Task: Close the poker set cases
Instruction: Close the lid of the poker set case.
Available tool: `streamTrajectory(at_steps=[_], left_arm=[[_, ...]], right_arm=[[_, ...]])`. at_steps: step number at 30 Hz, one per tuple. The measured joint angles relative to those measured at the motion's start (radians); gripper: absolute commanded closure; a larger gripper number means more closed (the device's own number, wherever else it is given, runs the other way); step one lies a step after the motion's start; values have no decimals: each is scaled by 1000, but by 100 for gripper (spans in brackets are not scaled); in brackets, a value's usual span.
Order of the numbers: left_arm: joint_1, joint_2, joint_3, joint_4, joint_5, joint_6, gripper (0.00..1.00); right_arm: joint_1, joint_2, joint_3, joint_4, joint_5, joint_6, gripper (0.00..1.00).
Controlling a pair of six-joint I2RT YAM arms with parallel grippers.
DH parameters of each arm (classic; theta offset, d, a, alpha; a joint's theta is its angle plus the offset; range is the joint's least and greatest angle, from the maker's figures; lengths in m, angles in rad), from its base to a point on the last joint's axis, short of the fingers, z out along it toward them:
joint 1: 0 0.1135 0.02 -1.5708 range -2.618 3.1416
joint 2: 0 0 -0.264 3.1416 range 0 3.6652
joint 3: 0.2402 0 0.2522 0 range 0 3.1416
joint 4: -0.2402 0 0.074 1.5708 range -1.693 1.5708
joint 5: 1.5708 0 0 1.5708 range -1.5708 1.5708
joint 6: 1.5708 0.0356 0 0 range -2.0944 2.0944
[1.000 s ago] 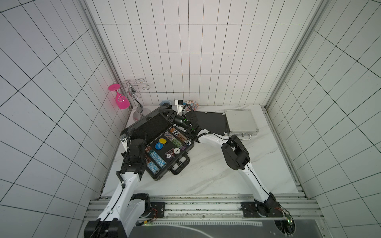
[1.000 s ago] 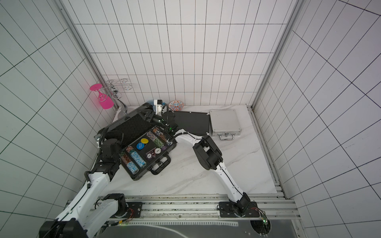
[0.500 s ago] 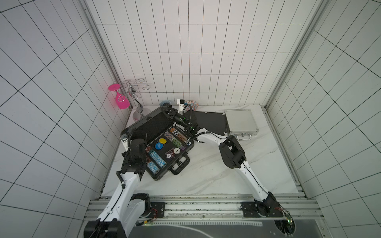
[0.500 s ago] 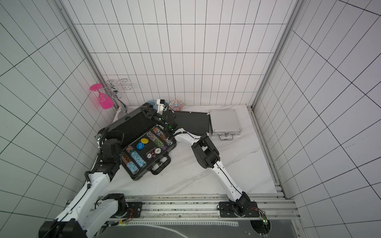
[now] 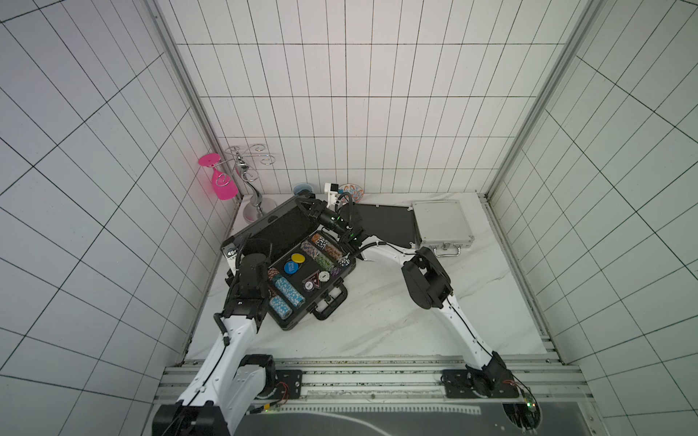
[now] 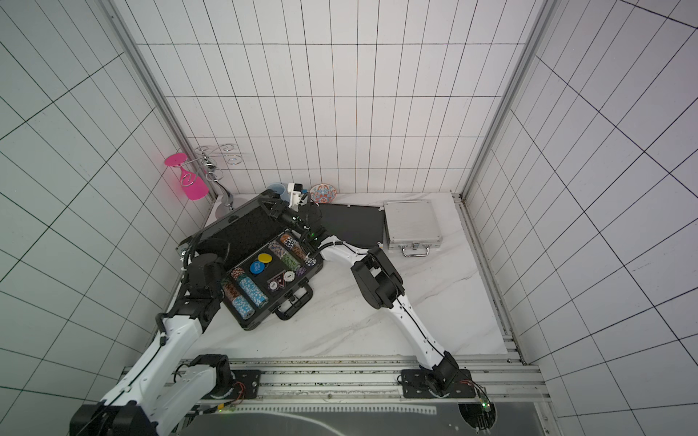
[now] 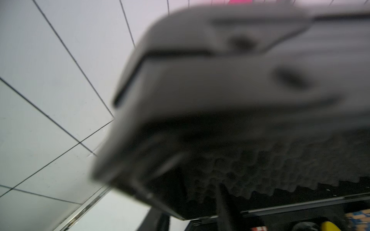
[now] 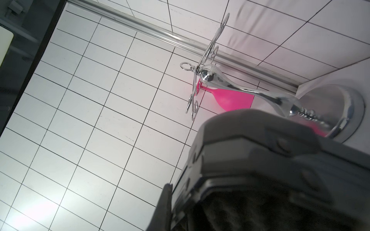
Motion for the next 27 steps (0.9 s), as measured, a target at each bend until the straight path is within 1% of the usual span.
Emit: streamTrajectory(at_steps=[1, 3, 8, 13, 18, 21, 25, 27], left_arm=[[-3, 1, 12, -2, 7, -6, 31], [-5, 2, 36, -33, 19, -33, 30], [-9, 2, 105, -181, 71, -124, 32], [-5, -17, 170, -348, 158, -185, 33], [11, -34, 217, -482, 275, -189, 35], [19, -24, 260, -567, 343, -163, 35], [19, -17, 301, -654, 462, -135, 35], [17, -15, 315, -686, 515, -116, 35]], right_arm=[[0, -16, -24, 2, -2, 0, 99], [-2, -42, -65, 5, -5, 0, 99], [-7, -84, -140, 27, -14, 0, 99], [-14, -126, -214, 47, -32, -4, 99], [-21, -177, -296, 52, -50, -18, 99], [-29, -201, -335, 53, -61, -23, 98], [-47, -236, -389, 61, -77, -24, 91], [-58, -254, -417, 62, -96, -27, 90]])
